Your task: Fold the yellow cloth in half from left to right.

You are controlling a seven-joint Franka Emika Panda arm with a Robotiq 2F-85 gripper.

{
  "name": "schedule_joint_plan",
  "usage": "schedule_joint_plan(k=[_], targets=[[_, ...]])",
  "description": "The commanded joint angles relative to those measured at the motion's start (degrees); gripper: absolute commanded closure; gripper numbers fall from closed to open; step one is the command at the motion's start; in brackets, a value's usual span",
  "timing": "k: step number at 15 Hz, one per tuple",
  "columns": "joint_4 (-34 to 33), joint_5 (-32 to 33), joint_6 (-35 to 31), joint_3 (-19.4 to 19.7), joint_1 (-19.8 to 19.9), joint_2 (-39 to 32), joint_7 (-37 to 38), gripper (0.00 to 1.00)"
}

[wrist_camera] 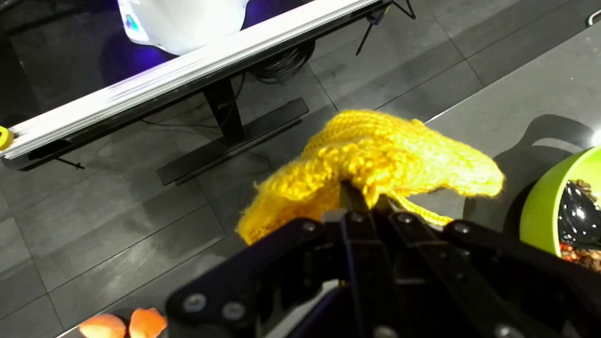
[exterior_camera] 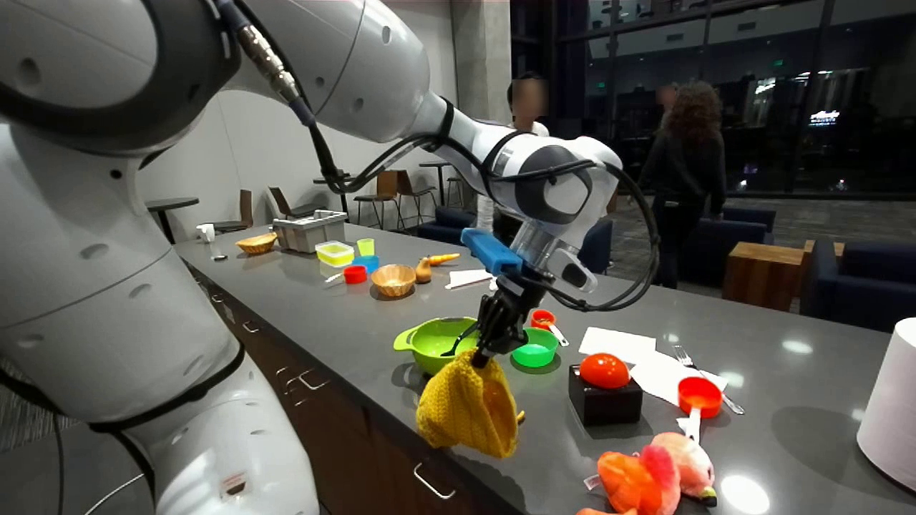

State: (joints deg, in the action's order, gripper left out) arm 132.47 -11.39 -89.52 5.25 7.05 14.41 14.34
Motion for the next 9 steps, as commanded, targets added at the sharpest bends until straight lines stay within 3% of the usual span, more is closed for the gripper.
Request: schedule_joint_plan(k=[1, 9], targets=[[-3.2, -0.4, -0.8, 2.2, 1.7, -3.9, -2.6, 0.99], [-11.6, -2.8, -1.7, 5.1, 3.3, -15.0, 0.2, 0.99]])
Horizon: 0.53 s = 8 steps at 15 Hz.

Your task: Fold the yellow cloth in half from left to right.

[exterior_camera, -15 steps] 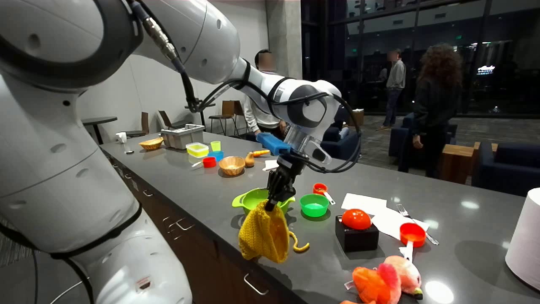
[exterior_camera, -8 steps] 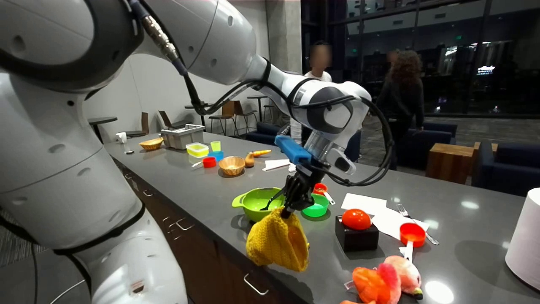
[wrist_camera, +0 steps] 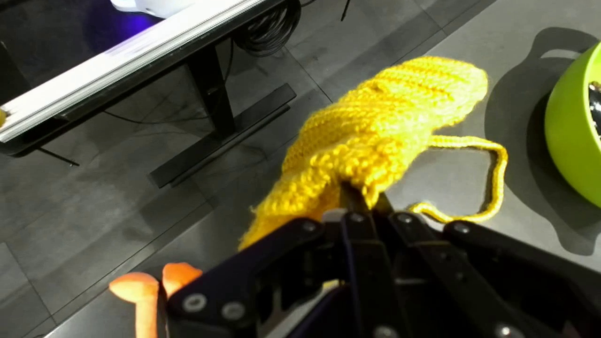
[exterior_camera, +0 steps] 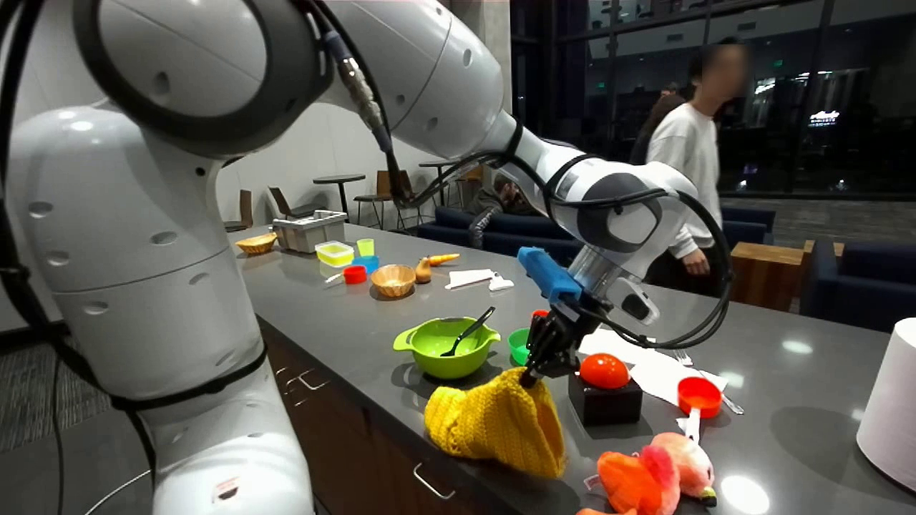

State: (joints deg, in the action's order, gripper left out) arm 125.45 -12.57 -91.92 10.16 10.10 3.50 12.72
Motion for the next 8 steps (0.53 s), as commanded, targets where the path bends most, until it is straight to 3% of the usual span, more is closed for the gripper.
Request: schedule_joint_plan(k=[1, 5, 6, 8], targets=[[-5.7, -1.8, 0.8, 0.2, 0.2, -5.2, 2.3, 0.99], [-10.1, -2.7, 1.0, -0.1, -0.2, -9.0, 3.2, 0.99], [-10.8, -2.7, 0.9, -0.1, -0.3, -9.5, 3.1, 0.77], [-12.1, -2.3, 1.1, -0.3, -0.5, -10.2, 3.3, 0.65]])
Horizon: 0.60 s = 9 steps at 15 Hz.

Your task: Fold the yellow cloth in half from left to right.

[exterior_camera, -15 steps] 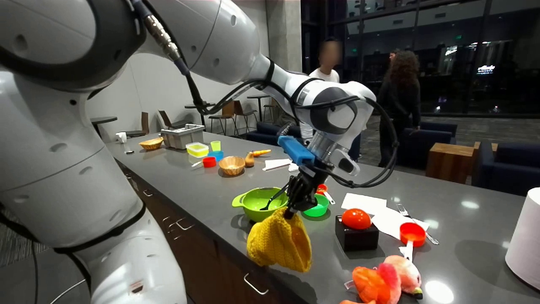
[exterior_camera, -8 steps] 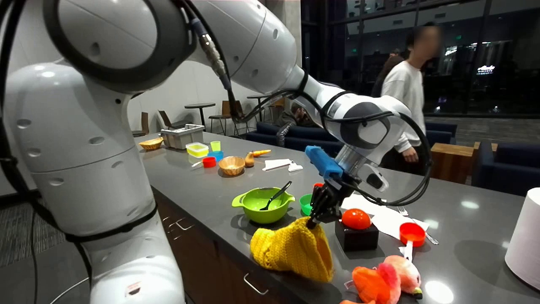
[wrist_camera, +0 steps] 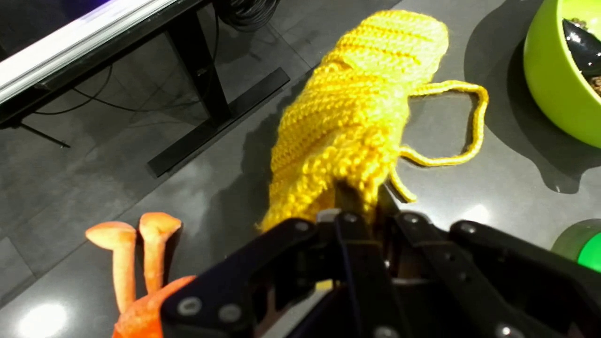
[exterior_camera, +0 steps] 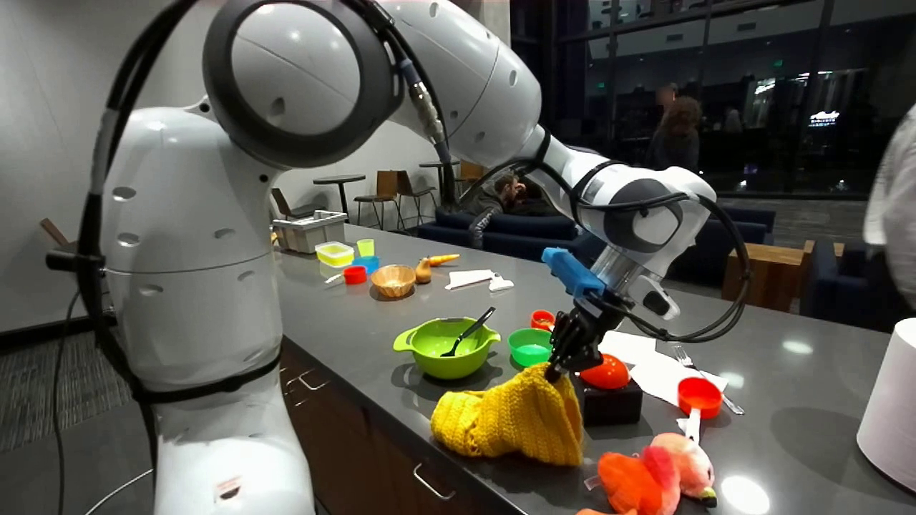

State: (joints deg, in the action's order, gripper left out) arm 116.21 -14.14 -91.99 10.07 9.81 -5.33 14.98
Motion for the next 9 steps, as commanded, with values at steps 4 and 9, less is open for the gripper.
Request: schedule_joint_plan(k=[4, 9], targets=[[-4.5, -0.3, 1.4, -0.3, -0.3, -2.1, 0.1, 0.38], [-4.6, -0.7, 0.3, -1.0, -0.8, -1.8, -1.4, 0.04]])
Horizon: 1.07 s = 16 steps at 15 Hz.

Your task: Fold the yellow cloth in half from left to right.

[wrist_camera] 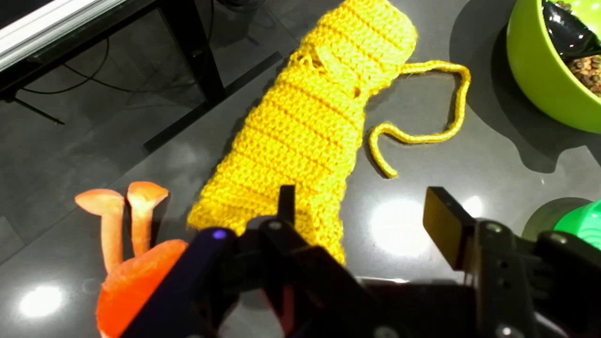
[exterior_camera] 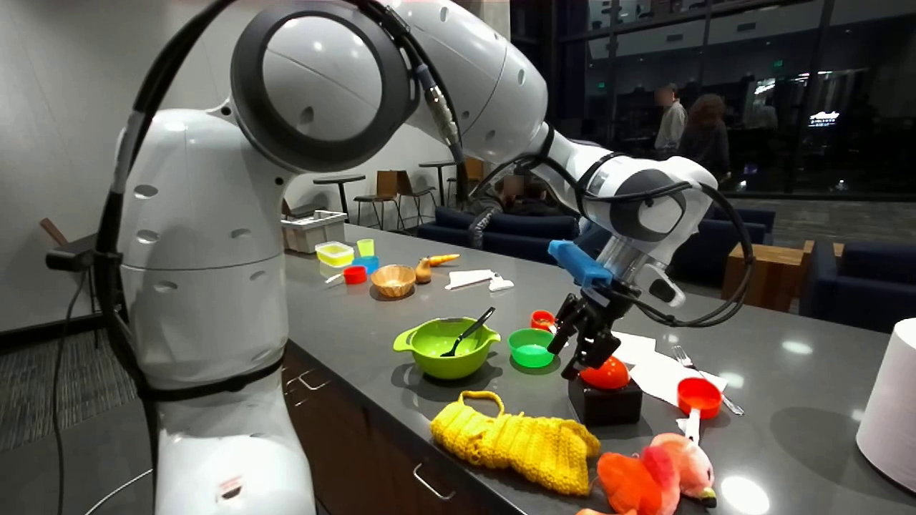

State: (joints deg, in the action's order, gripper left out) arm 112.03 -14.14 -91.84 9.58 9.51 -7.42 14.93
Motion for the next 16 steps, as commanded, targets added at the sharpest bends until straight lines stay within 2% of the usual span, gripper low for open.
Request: schedule_joint_plan(k=[1, 4, 8, 12, 16], targets=[[0.9, -0.4, -1.0, -1.1, -1.0, 1.2, -2.5, 0.01], [6.5, 1.3, -2.9, -5.0, -5.4, 6.3, -0.8, 0.00], [13.1, 0.6, -4.2, -9.0, -9.6, 11.4, 1.9, 0.00], [20.2, 1.1, -6.9, -11.7, -11.4, 17.0, 5.2, 0.00], [25.3, 3.7, -13.3, -14.2, -12.4, 19.1, 3.3, 0.00]])
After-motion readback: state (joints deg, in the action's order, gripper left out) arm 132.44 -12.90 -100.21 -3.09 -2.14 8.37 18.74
